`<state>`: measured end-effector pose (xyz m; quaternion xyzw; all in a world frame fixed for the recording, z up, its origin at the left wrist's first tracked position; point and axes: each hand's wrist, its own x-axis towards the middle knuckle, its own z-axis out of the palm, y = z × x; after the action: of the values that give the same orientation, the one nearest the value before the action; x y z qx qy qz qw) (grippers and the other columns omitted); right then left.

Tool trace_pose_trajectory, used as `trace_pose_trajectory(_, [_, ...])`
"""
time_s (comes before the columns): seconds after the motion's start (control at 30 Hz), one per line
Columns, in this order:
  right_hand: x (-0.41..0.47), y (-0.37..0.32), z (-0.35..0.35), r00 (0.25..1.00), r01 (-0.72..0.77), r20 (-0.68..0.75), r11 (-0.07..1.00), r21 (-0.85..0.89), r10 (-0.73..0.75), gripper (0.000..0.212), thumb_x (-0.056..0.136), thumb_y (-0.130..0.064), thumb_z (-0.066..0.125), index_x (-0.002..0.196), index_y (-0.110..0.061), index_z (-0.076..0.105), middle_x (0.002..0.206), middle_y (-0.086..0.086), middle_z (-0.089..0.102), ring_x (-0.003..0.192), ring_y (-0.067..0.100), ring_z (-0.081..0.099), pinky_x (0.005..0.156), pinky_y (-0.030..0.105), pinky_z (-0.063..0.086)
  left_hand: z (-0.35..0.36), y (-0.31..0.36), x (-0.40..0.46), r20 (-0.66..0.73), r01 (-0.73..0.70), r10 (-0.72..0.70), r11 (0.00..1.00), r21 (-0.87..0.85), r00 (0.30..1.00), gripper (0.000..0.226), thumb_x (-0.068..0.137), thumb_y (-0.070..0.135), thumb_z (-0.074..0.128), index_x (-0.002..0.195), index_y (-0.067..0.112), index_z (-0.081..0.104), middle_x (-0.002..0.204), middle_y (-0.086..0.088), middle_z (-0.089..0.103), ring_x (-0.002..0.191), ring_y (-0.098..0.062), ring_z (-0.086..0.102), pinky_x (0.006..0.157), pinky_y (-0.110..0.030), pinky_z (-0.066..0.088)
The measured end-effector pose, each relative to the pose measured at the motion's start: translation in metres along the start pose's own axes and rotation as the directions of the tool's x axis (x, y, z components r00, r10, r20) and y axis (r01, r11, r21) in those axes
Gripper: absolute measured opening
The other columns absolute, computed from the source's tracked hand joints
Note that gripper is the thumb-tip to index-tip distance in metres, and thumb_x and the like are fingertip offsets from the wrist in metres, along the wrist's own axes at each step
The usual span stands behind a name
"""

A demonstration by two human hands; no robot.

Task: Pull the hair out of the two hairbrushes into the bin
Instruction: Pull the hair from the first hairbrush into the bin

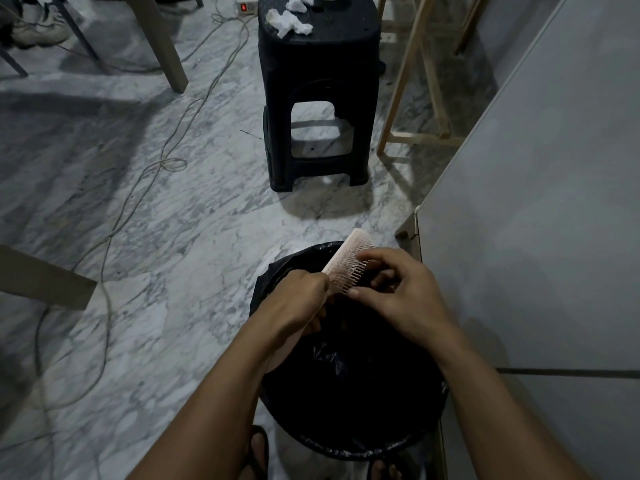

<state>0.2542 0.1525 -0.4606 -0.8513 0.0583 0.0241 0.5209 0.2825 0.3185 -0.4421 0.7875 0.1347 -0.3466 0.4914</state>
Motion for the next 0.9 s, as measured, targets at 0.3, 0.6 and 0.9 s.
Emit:
trace_pose_trajectory(0.3, [-0.001,-0.003,0.009,0.985,0.149,-0.075,0.983,-0.106,-0.158,0.014,0.072,-0.004,0.078,0.081,-0.015,0.079,0.076,-0.008,0.07,0.072,0.004,0.066,0.069,0.01,0.046,-0.001,-0.005,0.001,0.071,0.056,-0.061,0.996,0.064,0.996,0.027,0.078,0.012,0.043,0.071,-0.001,0.066,0.065,-0.019,0.061,0.051,-0.028,0.055,0.054,-0.033,0.043])
trace_pose_trajectory(0.6, [0.003,0.0,-0.009,0.948,-0.229,-0.247,0.97,-0.086,0.201,0.01,0.079,-0.013,0.071,0.077,-0.021,0.077,0.075,-0.005,0.071,0.076,0.011,0.066,0.074,0.019,0.044,-0.011,-0.004,0.001,0.056,0.069,-0.068,0.997,-0.019,0.996,0.024,0.09,0.014,0.048,0.077,0.002,0.065,0.06,-0.011,0.052,0.042,-0.02,0.044,0.045,-0.025,0.035])
trace_pose_trajectory(0.9, [-0.006,-0.012,0.013,0.996,0.067,0.065,0.998,0.013,-0.068,0.032,0.071,-0.009,0.08,0.099,-0.023,0.076,0.096,-0.004,0.06,0.083,0.007,0.063,0.07,0.014,0.051,-0.002,-0.002,-0.001,0.067,0.01,-0.009,1.0,-0.01,0.998,0.032,0.094,0.012,0.049,0.065,0.003,0.058,0.055,-0.011,0.055,0.044,-0.02,0.051,0.047,-0.026,0.041])
